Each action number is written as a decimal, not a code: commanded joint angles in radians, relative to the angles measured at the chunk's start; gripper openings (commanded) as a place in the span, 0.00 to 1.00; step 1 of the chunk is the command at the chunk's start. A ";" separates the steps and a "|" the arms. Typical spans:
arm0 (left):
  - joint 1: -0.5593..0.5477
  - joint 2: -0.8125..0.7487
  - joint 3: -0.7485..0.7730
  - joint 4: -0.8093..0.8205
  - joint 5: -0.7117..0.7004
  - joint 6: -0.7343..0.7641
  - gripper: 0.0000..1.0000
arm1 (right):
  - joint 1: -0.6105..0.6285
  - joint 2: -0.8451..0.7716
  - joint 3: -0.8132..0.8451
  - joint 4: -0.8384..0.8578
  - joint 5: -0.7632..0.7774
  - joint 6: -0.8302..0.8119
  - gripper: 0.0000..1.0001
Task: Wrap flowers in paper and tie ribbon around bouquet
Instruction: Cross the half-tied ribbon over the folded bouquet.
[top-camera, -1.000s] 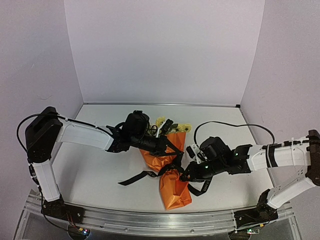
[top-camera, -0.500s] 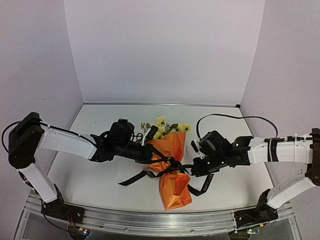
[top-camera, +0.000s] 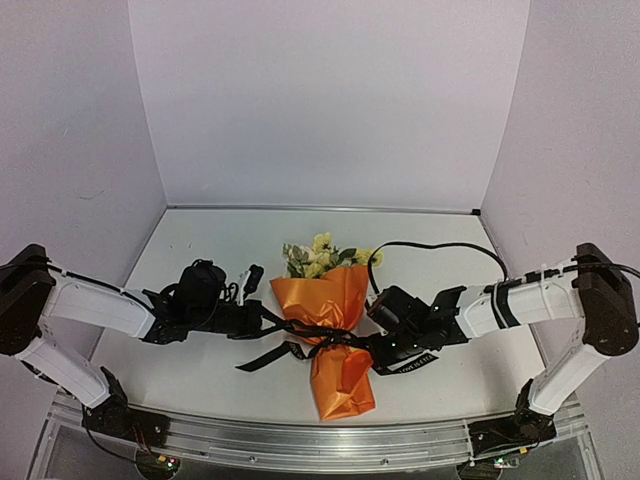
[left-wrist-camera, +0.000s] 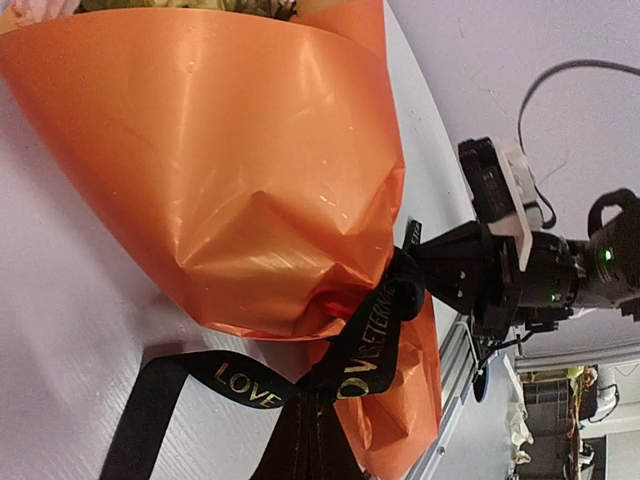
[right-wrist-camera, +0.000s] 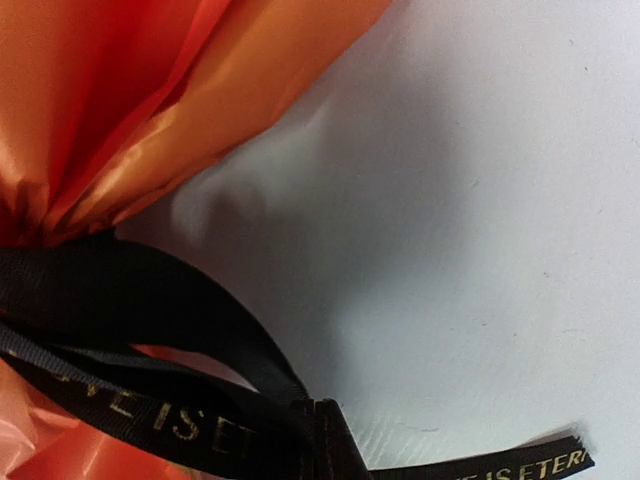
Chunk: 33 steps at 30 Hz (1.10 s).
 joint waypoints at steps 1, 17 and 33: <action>0.053 -0.075 -0.042 0.030 -0.055 -0.010 0.00 | 0.070 -0.031 0.033 -0.003 0.168 0.090 0.00; 0.213 -0.123 -0.121 -0.022 0.000 0.007 0.00 | 0.039 -0.041 0.128 -0.190 0.388 0.088 0.00; 0.371 -0.053 -0.117 -0.079 0.089 -0.021 0.00 | 0.109 0.142 0.225 -0.197 0.175 0.320 0.00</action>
